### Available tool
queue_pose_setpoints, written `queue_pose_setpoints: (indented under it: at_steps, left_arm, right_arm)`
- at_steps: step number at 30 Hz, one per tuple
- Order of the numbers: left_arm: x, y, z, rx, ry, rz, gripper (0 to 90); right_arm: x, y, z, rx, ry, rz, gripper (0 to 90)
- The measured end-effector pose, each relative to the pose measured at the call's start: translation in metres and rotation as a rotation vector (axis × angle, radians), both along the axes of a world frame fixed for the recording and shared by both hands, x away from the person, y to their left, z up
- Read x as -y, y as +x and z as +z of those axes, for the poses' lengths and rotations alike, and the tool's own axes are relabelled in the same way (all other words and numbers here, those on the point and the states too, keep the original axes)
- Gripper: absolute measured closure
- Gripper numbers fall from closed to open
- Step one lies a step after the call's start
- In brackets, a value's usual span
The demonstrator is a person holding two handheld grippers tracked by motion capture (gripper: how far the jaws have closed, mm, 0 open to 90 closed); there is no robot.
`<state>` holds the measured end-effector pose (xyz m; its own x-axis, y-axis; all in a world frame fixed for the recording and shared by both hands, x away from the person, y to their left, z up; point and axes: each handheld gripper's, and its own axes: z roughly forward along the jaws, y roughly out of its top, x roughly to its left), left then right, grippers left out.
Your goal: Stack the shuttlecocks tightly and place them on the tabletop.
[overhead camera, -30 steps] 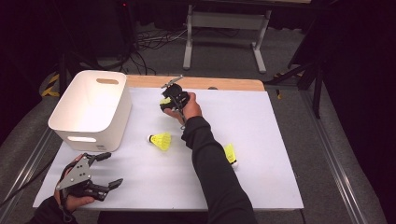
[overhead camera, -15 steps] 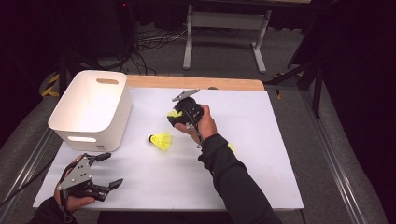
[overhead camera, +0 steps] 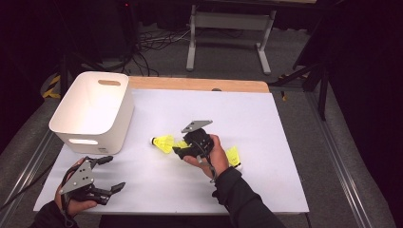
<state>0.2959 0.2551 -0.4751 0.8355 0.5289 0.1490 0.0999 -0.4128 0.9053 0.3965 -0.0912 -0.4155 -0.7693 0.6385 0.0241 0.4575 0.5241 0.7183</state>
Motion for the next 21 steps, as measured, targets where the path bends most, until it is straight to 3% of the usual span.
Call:
queue_pose_setpoints:
  at_steps: [4,10,21]
  left_arm:
    - [0.0,0.0,0.001,0.008,0.014,0.003,7.7]
    - [0.0,0.0,0.0,0.005,0.016,0.006,7.7]
    - [0.003,0.001,-0.002,-0.006,0.032,0.001,7.7]
  right_arm:
    - [0.005,-0.012,-0.01,-0.021,0.065,0.007,43.8]
    - [0.004,-0.025,-0.023,-0.015,0.142,0.016,42.6]
    - [0.007,-0.027,-0.045,-0.074,0.117,0.011,40.4]
